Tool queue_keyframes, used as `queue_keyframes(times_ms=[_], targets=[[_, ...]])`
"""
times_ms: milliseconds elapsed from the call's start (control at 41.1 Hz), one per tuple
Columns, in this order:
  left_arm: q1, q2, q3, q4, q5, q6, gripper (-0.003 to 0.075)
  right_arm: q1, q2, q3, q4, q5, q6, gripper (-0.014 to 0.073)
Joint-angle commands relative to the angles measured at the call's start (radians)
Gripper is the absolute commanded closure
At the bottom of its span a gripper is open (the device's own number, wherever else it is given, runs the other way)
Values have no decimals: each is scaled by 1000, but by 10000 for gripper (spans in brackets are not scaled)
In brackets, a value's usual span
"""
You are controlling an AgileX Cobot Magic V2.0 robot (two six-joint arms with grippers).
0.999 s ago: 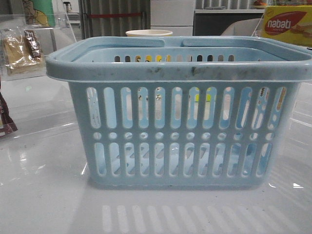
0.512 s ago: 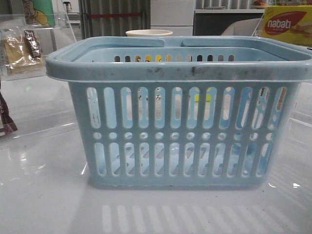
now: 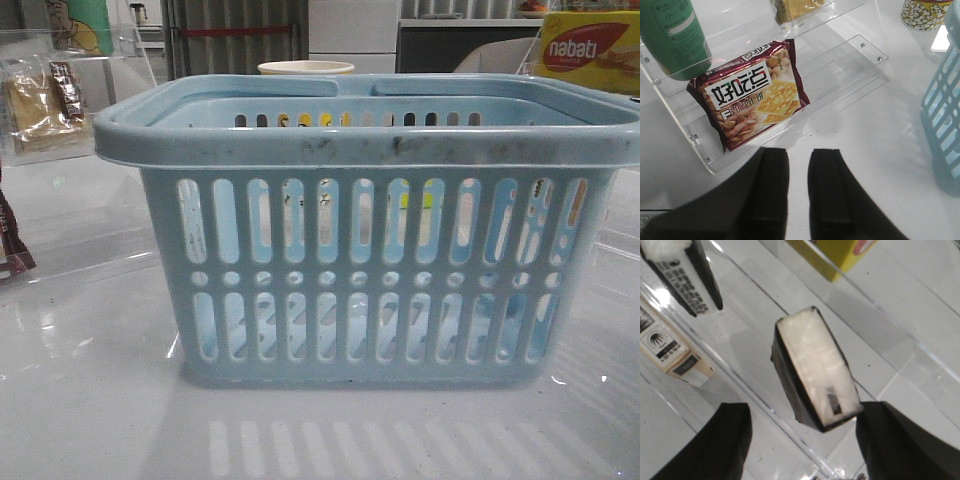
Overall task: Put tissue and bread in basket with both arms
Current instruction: 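Grasp the black tissue pack with the right gripper and lift it, then carry the tissue pack over the blue basket with the right gripper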
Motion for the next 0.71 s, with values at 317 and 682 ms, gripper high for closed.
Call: queue_keyframes(times_ms=[317,682], targets=[[-6,3,-26,-14,-78,-1,517,-7,-36,-38,-24,-98,-3,285],[-6,3,-26,-14,-78,-1,517,0,-152,-38,-12,-68,-3,327]])
